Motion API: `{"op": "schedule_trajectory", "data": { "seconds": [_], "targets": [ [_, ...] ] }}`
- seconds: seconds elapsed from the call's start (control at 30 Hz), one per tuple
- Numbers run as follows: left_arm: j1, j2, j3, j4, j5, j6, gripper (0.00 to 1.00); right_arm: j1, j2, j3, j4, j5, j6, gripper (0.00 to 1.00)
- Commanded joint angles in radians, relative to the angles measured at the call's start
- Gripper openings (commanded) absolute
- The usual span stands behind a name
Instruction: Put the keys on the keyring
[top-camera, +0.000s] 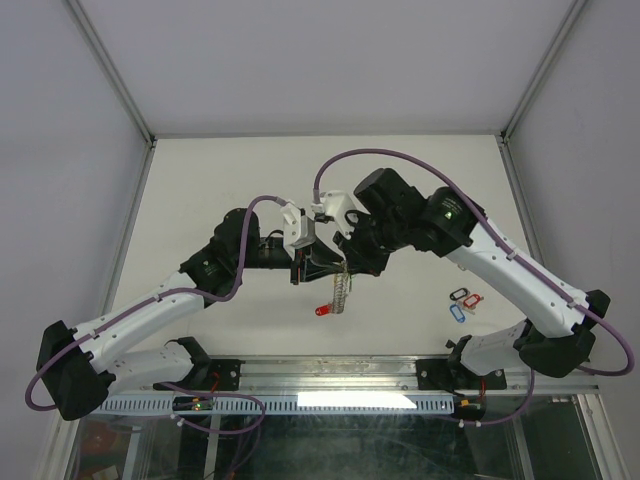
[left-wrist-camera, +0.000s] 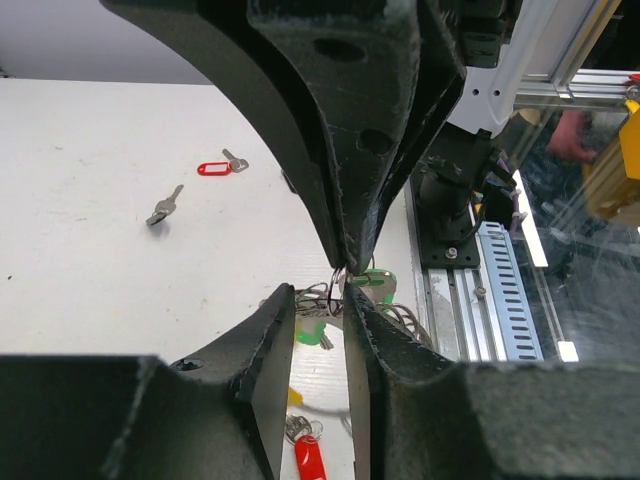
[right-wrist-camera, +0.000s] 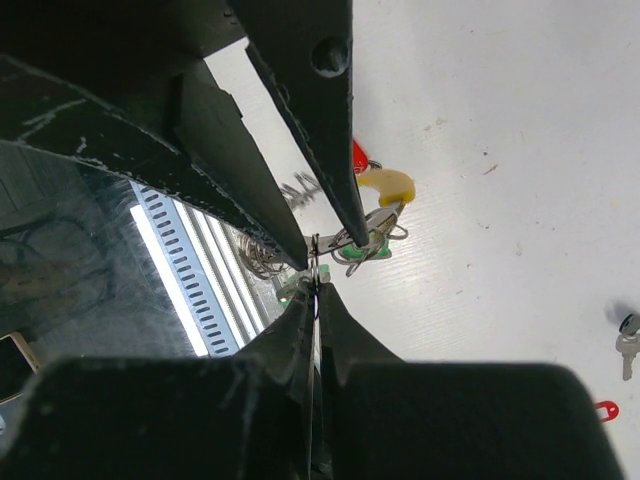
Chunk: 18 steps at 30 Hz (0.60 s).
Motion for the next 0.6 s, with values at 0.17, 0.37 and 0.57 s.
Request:
{"op": "schedule_trajectory", "data": {
  "seconds": [0.17,0.37,0.57],
  "targets": [
    [-0.006,0.007,0.045,0.043,0.024,-0.002,0.18,0.005,-0.02,-0.001,0.083,-0.033,0.008,0.0],
    [-0.005,0.009,0.045,0.041,0.028,0.0,0.04,0.005,-0.021,-0.006,0.099,-0.04,0.012,0.0],
    [-0.006,0.007,0.043,0.031,0.037,0.005,0.0,0.006,-0.036,-0.007,0.114,-0.012,0.018,0.0]
  ]
}}
